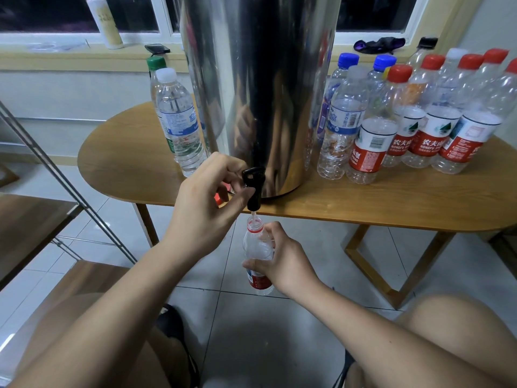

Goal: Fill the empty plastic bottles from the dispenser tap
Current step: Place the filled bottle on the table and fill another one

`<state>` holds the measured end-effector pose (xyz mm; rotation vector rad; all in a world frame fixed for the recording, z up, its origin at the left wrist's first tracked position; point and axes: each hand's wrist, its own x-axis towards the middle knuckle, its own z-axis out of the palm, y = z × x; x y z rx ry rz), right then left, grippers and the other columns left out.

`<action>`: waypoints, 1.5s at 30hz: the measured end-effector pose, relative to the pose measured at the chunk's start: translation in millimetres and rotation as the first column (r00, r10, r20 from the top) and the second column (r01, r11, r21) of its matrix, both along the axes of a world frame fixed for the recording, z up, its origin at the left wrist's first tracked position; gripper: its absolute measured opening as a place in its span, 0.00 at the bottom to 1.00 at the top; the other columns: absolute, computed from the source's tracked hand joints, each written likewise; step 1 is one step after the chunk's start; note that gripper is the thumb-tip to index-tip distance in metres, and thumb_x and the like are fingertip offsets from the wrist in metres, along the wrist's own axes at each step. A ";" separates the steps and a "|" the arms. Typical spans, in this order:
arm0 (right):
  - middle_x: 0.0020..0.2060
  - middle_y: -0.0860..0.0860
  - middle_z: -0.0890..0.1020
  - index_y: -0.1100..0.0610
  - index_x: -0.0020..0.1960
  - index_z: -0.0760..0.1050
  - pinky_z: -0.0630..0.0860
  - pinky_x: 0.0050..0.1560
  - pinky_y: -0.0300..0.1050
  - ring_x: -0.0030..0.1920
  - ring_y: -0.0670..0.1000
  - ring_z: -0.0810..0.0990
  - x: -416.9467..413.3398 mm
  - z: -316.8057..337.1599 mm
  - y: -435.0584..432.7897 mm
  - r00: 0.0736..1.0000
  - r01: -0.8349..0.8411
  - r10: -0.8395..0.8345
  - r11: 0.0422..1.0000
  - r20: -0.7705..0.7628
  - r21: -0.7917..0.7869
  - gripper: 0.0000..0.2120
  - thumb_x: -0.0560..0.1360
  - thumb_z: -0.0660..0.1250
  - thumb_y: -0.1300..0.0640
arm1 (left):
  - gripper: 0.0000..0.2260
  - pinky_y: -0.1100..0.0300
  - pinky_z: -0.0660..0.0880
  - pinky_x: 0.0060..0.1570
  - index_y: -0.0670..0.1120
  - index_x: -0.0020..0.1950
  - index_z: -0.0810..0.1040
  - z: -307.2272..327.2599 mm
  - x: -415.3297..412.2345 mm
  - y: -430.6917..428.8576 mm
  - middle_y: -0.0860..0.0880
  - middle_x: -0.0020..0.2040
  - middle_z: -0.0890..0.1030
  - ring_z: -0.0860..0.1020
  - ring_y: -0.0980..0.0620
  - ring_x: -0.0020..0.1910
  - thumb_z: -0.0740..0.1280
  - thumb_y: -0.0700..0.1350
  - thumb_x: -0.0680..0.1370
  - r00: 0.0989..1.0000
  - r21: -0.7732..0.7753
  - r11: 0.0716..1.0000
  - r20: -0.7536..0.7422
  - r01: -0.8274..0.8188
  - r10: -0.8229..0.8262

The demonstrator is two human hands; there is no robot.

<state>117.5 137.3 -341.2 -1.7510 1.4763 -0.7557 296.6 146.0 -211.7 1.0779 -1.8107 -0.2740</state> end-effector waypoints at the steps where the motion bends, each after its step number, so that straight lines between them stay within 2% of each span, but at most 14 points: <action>1: 0.67 0.46 0.82 0.44 0.66 0.68 0.79 0.64 0.48 0.66 0.49 0.80 -0.2 0.4 0.0 1.000 -0.001 0.001 1.000 0.001 0.003 0.34 0.69 0.85 0.44 | 0.11 0.45 0.76 0.42 0.43 0.56 0.78 -0.1 0.2 0.0 0.47 0.45 0.79 0.79 0.46 0.44 0.76 0.34 0.79 1.000 0.001 1.000 -0.002 0.001 -0.001; 33: 0.67 0.46 0.82 0.43 0.67 0.68 0.79 0.66 0.50 0.65 0.50 0.80 1.5 1.5 0.8 1.000 -0.011 0.011 1.000 0.005 0.004 0.35 0.69 0.84 0.43 | 0.11 0.49 0.77 0.43 0.43 0.56 0.78 1.1 -0.4 0.7 0.47 0.46 0.79 0.80 0.48 0.45 0.76 0.34 0.79 1.000 0.000 1.000 -0.008 0.013 -0.013; 45: 0.63 0.43 0.82 0.43 0.65 0.69 0.78 0.64 0.47 0.63 0.46 0.80 1.9 0.5 0.7 1.000 -0.002 0.002 1.000 0.015 0.008 0.33 0.69 0.85 0.45 | 0.12 0.46 0.77 0.42 0.43 0.57 0.78 -0.8 0.7 -1.0 0.48 0.46 0.79 0.79 0.47 0.45 0.77 0.34 0.79 1.000 -0.001 1.000 -0.017 0.009 -0.009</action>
